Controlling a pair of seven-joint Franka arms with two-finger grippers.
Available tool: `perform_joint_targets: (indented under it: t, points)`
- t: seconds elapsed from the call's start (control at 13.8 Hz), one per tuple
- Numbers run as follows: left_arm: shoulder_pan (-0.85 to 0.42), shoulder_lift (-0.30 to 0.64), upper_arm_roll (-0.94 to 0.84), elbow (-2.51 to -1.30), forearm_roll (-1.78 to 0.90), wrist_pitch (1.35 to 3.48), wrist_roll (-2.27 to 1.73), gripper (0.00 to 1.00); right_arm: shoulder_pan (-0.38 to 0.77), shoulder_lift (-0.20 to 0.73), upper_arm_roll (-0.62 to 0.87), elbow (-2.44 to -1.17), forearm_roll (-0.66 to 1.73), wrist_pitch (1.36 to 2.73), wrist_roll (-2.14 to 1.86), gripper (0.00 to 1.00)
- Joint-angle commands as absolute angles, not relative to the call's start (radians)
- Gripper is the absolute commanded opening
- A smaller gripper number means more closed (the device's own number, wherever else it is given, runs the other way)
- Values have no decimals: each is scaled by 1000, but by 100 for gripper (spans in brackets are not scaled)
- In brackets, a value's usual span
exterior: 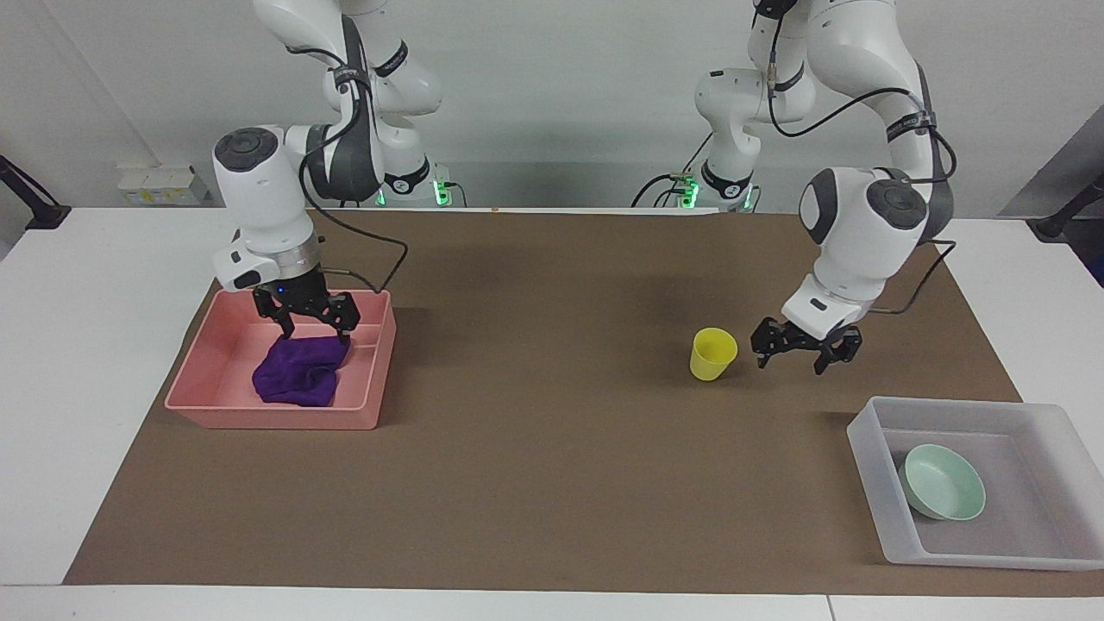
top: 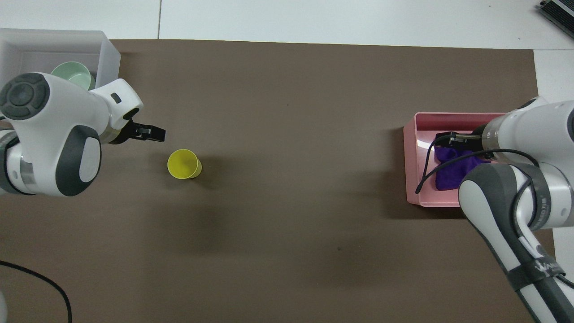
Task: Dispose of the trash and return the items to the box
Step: 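Reach the left gripper to the yellow cup while the right gripper withdraws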
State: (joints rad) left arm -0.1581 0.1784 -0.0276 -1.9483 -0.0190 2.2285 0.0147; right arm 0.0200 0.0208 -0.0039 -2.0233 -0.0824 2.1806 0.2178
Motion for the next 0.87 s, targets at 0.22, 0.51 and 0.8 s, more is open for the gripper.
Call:
perform_joint_targets:
  t: [0.22, 0.51, 0.8]
  points:
    - [-228, 64, -12, -2201, -9, 2393, -52, 100, 43, -40, 6, -1801, -48, 1837, 227, 100]
    - [-256, 69, -12, -2226, -9, 2420, -89, 100, 29, -41, -5, -1651, 23, 1639, 149, 100]
    - [-261, 83, -12, -2243, -9, 2477, -106, 4, 3, -40, -9, -1542, 23, 1500, 130, 100]
